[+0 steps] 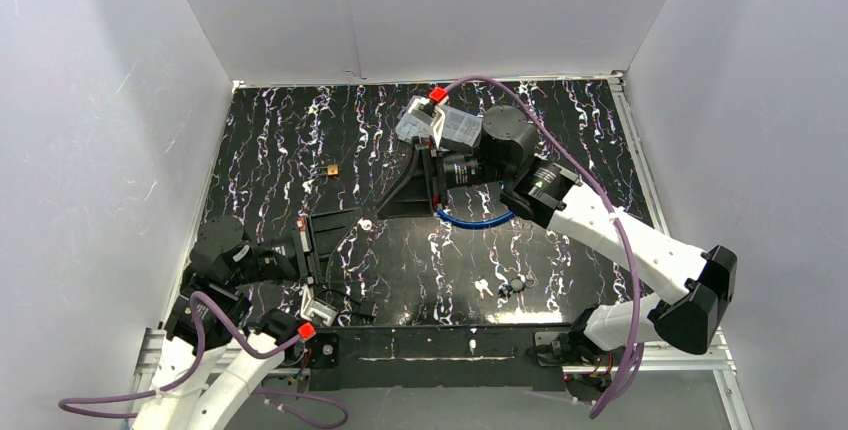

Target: Unlock with the key

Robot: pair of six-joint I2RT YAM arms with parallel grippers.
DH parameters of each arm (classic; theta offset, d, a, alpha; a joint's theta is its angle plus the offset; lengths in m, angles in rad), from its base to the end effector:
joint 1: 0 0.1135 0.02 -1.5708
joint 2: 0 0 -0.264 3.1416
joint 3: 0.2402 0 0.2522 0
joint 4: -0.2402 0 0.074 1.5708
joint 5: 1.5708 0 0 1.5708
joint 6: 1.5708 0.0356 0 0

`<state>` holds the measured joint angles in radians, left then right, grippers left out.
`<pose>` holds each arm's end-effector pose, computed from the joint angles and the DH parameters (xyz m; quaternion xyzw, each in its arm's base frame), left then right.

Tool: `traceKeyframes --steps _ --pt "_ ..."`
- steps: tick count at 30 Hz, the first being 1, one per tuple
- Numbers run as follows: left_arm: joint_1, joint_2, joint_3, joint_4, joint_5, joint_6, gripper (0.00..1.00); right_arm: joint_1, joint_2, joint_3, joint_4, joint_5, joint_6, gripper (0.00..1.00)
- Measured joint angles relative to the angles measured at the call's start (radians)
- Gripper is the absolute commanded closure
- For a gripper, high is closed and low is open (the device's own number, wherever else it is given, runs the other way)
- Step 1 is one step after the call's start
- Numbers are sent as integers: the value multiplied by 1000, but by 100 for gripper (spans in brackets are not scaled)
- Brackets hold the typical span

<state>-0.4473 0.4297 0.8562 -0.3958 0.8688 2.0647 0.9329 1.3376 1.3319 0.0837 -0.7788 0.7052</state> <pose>0.0560 -0.0570 0.3824 0.6940 -0.0918 0.2688 0.6616 0.1605 0.2586 0.4367 -0.3483 0.5924 0.6722 0.2755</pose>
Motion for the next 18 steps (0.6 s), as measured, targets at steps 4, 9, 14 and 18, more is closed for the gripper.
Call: traceKeyframes --steps 4,9,14,18 --pt "0 3 0 0 0 8 100 -2 14 -5 63 -18 51 58" --pt "0 6 0 0 0 11 100 -1 35 -7 108 -16 84 58" --pt "0 8 0 0 -1 12 100 12 58 -6 100 -5 82 58" --pt "0 11 0 0 -4 12 100 19 70 -6 90 0 80 61"
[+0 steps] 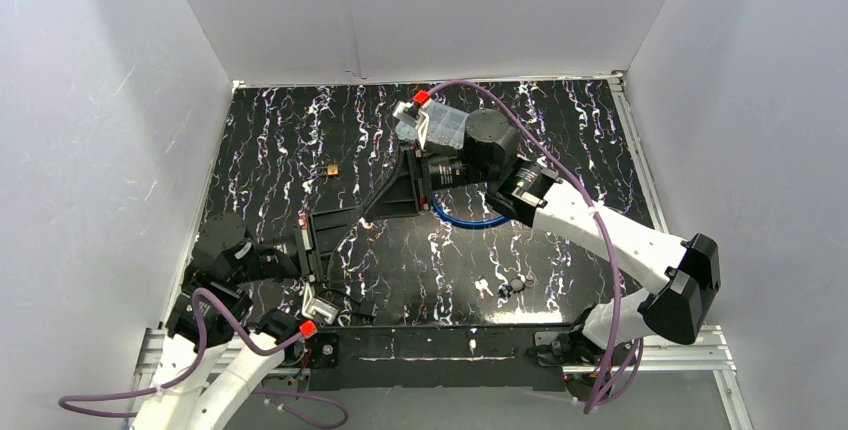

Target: Unlock with the key

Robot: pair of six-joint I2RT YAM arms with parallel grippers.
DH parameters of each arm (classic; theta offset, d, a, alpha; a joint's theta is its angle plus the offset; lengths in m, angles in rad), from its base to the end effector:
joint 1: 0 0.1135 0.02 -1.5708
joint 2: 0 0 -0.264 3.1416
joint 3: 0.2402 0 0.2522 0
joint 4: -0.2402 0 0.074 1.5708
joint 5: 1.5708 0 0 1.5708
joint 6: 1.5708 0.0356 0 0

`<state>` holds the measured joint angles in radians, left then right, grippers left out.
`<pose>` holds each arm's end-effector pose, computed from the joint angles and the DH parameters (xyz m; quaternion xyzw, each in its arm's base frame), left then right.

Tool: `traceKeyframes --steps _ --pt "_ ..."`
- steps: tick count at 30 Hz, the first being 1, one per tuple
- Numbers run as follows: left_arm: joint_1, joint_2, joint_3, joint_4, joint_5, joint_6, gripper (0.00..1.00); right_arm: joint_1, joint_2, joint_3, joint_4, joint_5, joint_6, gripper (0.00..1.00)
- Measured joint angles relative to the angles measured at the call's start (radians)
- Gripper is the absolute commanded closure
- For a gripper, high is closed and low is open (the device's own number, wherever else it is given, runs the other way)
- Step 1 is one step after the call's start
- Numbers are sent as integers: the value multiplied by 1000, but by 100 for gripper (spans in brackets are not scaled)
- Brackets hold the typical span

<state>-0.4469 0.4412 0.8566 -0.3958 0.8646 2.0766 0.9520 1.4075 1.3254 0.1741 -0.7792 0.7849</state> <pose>0.0589 -0.0583 0.3819 0.6966 -0.0916 0.2705 0.6582 0.1682 0.2793 0.4228 -0.3317 0.5978 0.6871 0.2462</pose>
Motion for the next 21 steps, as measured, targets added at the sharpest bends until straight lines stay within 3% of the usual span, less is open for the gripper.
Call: traceKeyframes --steps 8,18,21 --pt "0 17 1 0 -14 3 100 2 2 0 0 -14 -2 67" --pt "0 35 24 0 -40 6 100 2 63 8 11 -97 11 68" --pt "0 37 24 -7 -51 6 100 2 73 8 11 -115 19 73"
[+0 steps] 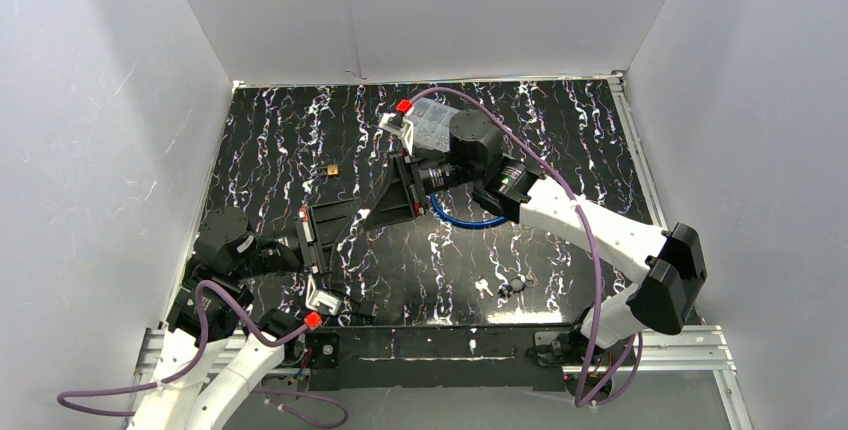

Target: Unlock with the key

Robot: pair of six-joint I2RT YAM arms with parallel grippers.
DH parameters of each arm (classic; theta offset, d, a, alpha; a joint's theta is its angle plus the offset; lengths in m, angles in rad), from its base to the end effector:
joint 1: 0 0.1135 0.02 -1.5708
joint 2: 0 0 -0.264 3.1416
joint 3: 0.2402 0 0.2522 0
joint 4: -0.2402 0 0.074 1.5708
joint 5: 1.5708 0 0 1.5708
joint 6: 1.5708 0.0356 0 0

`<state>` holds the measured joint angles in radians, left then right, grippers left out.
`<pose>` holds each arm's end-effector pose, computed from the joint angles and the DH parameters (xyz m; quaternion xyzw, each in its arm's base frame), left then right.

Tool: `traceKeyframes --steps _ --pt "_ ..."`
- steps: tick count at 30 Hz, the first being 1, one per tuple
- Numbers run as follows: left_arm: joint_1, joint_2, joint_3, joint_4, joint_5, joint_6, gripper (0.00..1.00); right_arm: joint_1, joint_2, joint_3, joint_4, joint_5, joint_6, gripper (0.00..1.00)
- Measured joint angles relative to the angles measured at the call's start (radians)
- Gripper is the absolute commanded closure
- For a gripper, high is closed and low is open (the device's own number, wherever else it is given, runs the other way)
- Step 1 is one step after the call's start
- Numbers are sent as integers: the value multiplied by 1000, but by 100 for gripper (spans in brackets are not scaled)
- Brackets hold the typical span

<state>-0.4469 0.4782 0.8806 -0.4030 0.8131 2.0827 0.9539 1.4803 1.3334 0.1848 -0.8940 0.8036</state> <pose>0.0664 -0.0605 0.3861 0.7037 -0.0708 0.2825 0.6480 0.1761 0.2962 0.4036 -0.3575 0.6003 0.6915 0.1837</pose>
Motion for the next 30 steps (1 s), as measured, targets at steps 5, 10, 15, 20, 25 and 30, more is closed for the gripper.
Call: traceKeyframes --steps 5,10,15,20,25,30 --pt "0 0 0 0 0 1 100 0 0 0 10 -11 6 65" --pt "0 0 0 -1 3 1 100 -13 0 0 29 -12 25 50" --pt "0 0 0 -1 3 1 100 -45 0 0 63 -10 60 52" --pt "0 0 0 -1 3 1 100 -55 0 0 81 -6 77 57" --pt "0 -3 0 -1 2 1 100 -55 0 -1 100 -8 93 61" --pt "0 -3 0 -1 -2 1 100 -55 0 -2 114 -15 111 67"
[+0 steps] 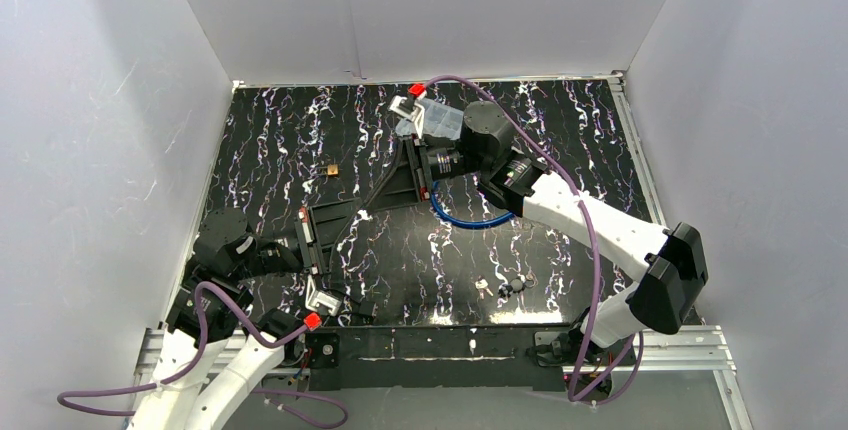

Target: Unlock with the key

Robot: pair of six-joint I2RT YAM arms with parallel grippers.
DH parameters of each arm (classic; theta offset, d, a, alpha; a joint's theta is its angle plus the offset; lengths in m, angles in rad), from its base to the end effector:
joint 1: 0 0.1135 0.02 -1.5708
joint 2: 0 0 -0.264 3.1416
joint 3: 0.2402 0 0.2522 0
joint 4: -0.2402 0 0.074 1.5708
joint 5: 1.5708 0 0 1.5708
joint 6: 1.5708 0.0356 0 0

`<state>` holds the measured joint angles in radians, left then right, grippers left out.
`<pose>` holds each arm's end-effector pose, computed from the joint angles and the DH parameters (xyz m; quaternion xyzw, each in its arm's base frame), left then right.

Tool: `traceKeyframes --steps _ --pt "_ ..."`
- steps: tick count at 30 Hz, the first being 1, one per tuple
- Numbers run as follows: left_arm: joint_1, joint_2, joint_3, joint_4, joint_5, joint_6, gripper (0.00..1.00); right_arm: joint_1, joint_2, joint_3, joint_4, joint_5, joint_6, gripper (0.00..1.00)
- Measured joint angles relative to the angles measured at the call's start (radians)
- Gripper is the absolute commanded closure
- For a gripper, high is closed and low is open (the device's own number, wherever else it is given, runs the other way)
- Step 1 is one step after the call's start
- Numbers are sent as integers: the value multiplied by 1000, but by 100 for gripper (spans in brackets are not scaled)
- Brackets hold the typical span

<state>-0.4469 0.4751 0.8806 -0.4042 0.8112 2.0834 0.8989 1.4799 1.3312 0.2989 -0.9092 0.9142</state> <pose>0.0657 -0.0601 0.3862 0.7032 -0.0709 0.2840 0.6479 0.1909 0.2851 0.4138 -0.3284 0.5884 0.7128 0.1945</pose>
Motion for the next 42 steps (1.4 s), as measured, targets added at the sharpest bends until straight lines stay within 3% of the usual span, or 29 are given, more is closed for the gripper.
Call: traceKeyframes --steps 10,25,34,36,39,42 --pt "0 0 0 0 -16 0 100 0 21 0 18 -48 31 73" --pt "0 0 -1 -14 -28 0 100 1 69 20 70 -82 98 99" --pt "0 -1 -2 -16 -52 2 99 1 69 20 53 -72 96 99" --pt "0 -1 -3 -19 -58 3 92 1 61 19 30 -56 77 99" --pt "0 -1 -3 -16 -69 5 61 2 34 19 -34 -29 35 99" --pt "0 -1 -3 -18 -97 4 49 4 4 19 -111 -8 -16 99"
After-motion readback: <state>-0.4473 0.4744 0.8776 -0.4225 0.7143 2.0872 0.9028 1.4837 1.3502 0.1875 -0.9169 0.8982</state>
